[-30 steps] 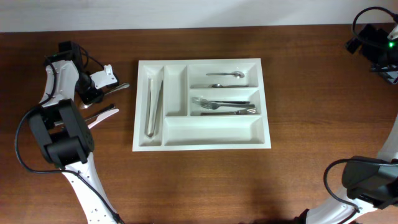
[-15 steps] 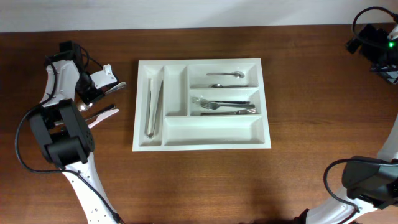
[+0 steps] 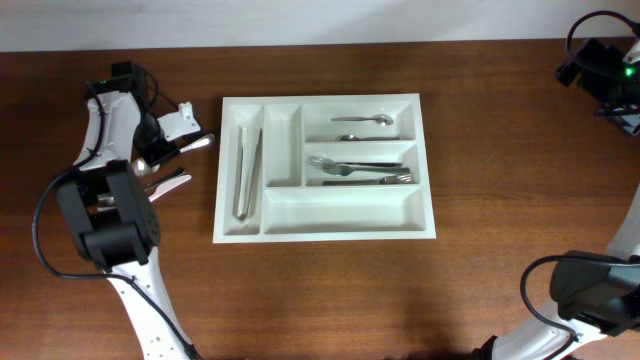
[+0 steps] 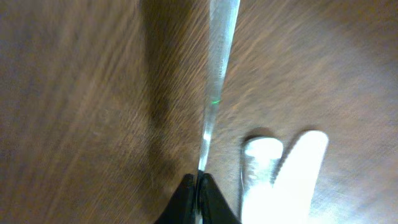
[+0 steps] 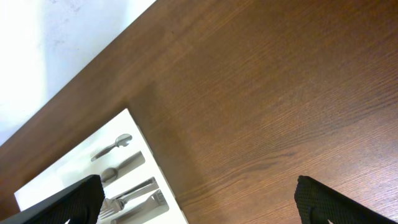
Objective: Pack container
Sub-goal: 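Carry the spoon into the tray's middle-right compartment with the left gripper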
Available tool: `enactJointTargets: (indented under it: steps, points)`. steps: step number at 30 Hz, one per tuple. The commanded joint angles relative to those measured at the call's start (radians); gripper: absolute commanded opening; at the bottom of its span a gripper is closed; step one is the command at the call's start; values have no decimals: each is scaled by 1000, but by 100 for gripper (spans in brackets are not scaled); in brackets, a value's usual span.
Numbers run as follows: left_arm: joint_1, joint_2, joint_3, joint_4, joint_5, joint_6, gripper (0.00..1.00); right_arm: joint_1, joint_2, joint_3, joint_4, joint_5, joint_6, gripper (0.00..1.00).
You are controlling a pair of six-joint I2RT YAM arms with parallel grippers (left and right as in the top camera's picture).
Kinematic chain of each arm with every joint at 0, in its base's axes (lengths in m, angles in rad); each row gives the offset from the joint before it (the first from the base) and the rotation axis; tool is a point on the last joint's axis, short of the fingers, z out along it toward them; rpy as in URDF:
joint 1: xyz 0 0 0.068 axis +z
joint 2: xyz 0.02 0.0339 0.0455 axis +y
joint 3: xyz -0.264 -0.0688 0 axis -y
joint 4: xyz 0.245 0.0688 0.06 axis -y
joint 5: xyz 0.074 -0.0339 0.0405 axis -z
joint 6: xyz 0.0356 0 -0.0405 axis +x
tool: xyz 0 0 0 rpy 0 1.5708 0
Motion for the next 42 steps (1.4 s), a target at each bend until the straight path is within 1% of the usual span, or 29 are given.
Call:
enactJointTargets:
  steps: [1,7,10,13,17,24,29,33,38,42]
  points:
    - [-27,-122,5,-7,1,-22,2,-7,2,-1,0,13,-2,99]
    - [-50,-261,5,-13,1,-52,2,-7,2,-1,0,13,-2,99]
    - [-68,-338,5,-48,3,-55,2,-7,2,-1,0,13,-2,99]
    - [-108,-410,5,-93,49,-54,2,-7,2,-1,0,13,-2,100]
    - [-209,-465,5,-140,135,-53,2,-7,2,-1,0,13,-2,99]
    - [-435,-436,4,-198,144,-50,2,-7,2,-1,0,13,-2,99]
    - [-581,-374,4,-219,144,-50,2,-7,2,-1,0,13,-2,99]
    - [-657,-304,4,-248,144,-50,2,-7,2,-1,0,13,-2,99]
    - [-719,-219,4,-267,145,-51,2,-7,2,-1,0,13,-2,99]
    - [-755,-195,4,-312,188,-58,2,-7,2,-1,0,13,-2,99]
